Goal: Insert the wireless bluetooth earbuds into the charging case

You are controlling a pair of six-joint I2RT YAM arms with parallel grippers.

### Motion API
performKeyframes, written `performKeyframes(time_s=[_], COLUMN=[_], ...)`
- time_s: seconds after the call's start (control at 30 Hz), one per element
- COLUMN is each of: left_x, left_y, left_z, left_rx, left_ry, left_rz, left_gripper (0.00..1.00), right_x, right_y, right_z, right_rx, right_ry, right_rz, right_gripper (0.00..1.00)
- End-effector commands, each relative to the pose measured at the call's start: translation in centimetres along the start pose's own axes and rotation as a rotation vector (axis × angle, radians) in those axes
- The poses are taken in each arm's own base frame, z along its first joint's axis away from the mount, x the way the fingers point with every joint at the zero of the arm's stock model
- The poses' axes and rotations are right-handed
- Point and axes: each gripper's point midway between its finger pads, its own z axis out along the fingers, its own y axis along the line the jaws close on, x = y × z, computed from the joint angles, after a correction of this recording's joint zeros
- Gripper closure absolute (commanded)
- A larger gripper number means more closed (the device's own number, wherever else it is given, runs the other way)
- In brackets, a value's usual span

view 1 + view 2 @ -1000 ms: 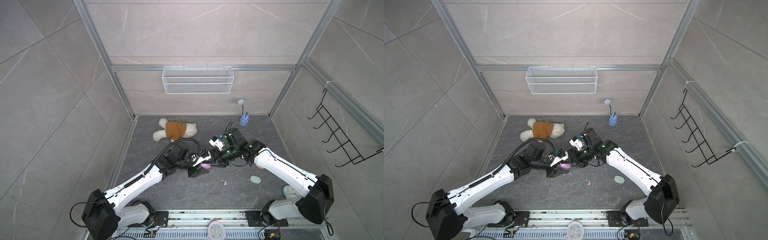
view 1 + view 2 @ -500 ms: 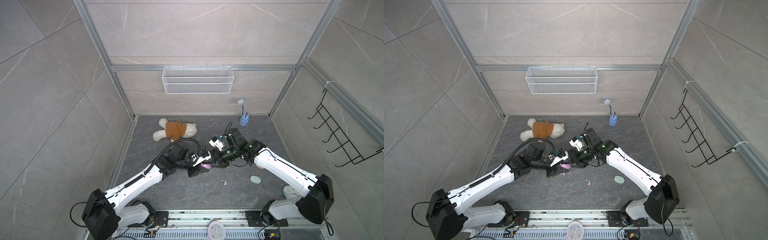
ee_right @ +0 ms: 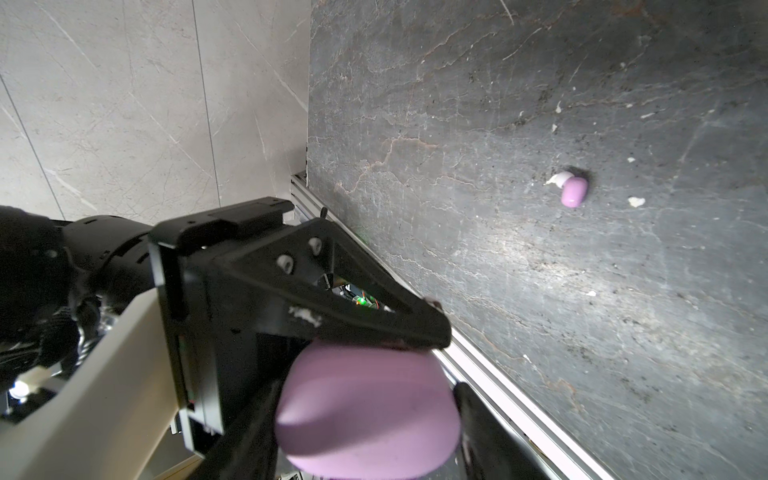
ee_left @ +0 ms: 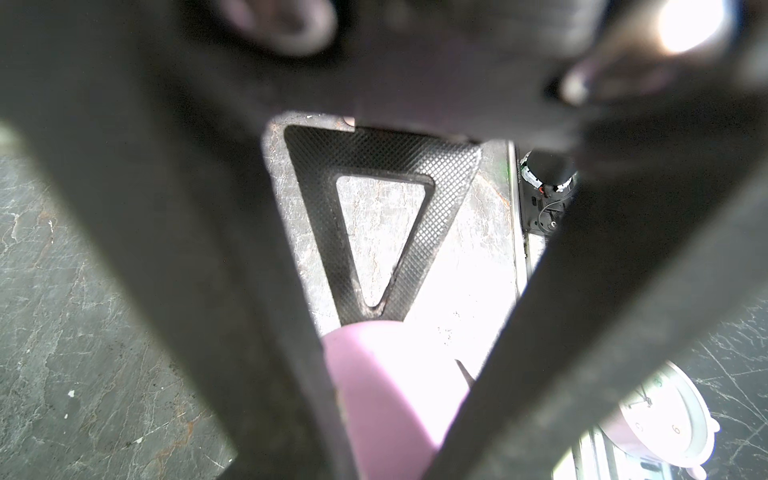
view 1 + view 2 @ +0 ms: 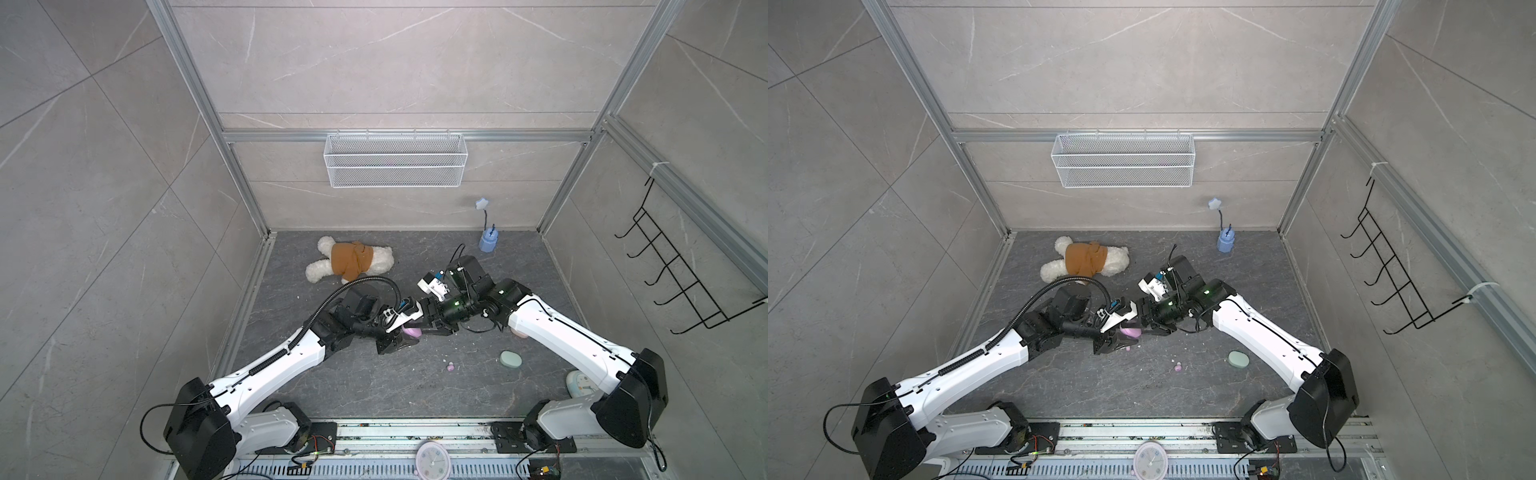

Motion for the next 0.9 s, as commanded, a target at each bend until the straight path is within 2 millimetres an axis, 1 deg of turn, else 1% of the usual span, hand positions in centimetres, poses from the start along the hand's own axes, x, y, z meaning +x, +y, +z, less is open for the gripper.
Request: performKeyframes(time_s=[0.0, 0.37, 0.53, 0.67, 0.87], left_x=[-2.6, -2.9, -3.0, -2.9, -2.6], left_y=[-0.6, -0.7, -0.7, -0.8, -0.6], left_z=[-0.3, -0.3, -0.3, -0.4, -0.5], left_rx=[0.035, 0.046, 0.050, 0.045, 0.028], left_ry=[-0.069, -0.083, -0.086, -0.086, -0.087], left_rz=[0.049, 0.042, 0.036, 0.032, 0.017], left_gripper=[0.52, 0.61, 0.64, 0.64, 0.66], right_x=[-0.4, -0.3, -0.2, -0.1, -0.3], right_y=[0.8, 0.6, 0.7, 0.3, -0.3], right_z=[-0.3, -0.2, -0.3, -0.5, -1.8], right_rx=[-0.013, -0.013, -0.014, -0.004, -0.014], right_ry=[-0.001, 0.005, 0.002, -0.004, -0.047], right_rz=[-0.027, -0.022, -0.021, -0.006, 0.026], right_gripper=[0.40, 0.39, 0.34, 0.27, 0.19])
